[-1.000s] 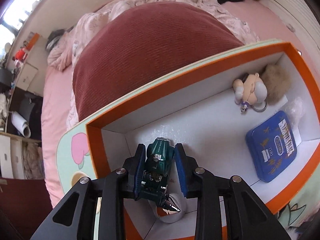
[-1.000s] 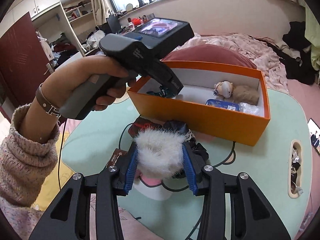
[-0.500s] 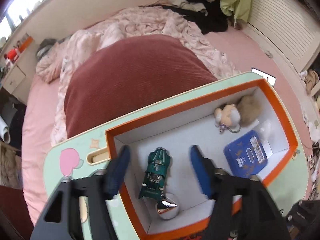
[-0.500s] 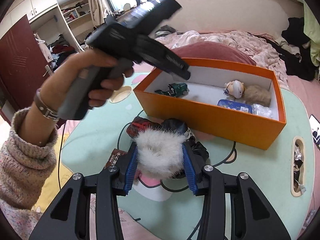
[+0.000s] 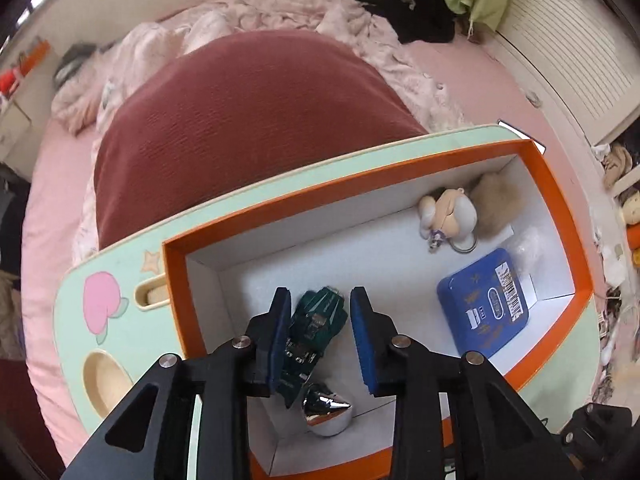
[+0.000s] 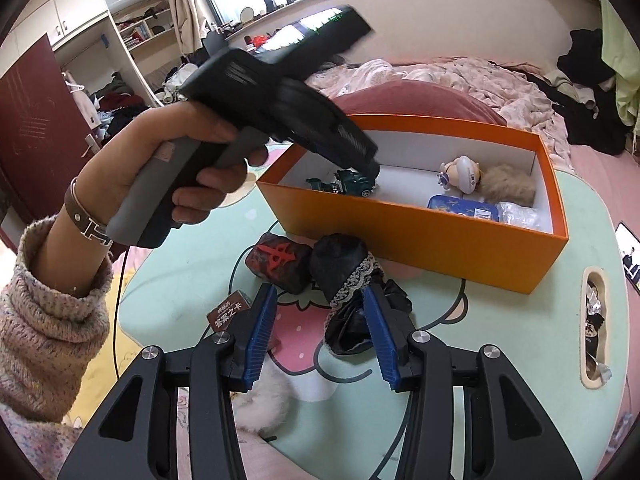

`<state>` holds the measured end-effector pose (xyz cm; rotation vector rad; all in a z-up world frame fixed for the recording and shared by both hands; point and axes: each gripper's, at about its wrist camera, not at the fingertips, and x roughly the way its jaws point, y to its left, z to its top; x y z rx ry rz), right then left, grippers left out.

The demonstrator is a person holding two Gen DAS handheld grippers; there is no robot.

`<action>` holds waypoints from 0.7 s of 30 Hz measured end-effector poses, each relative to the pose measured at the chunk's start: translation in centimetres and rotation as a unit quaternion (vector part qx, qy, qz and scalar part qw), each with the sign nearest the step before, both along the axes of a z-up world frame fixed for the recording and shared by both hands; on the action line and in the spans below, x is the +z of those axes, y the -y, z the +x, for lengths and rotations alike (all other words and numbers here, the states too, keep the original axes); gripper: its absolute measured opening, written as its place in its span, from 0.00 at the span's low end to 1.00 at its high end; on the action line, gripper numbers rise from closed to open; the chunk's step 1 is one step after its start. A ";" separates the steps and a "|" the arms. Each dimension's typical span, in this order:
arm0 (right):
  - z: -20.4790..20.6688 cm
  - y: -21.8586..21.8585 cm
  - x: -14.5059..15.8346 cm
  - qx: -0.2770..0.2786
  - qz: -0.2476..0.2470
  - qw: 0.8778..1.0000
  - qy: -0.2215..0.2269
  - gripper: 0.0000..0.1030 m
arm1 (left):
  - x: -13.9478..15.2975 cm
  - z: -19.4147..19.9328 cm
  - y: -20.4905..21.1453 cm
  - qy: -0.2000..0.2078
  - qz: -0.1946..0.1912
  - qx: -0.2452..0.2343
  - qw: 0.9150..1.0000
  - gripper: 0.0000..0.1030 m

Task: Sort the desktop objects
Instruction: 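Drop the fluffy ball with the right gripper while the left gripper grasps the green car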

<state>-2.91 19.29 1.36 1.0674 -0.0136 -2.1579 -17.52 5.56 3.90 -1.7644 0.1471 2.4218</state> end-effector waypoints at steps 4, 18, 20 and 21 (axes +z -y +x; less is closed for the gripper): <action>-0.2 0.0 0.0 -0.001 0.001 1.000 0.002 0.45 | -1.0 0.5 -1.8 0.023 -0.081 -0.043 0.996 0.38; -0.1 0.1 0.0 -0.004 0.000 1.000 -0.001 0.45 | -0.1 1.4 -0.2 -0.046 -0.043 -0.051 0.997 0.27; -0.1 0.0 0.1 -0.004 -0.001 1.000 -0.001 0.45 | 1.0 2.2 1.0 -0.061 0.021 -0.028 0.998 0.26; -0.2 -0.1 0.1 -0.004 -0.001 1.000 -0.001 0.45 | 1.9 2.8 1.3 -0.074 0.047 -0.022 0.996 0.26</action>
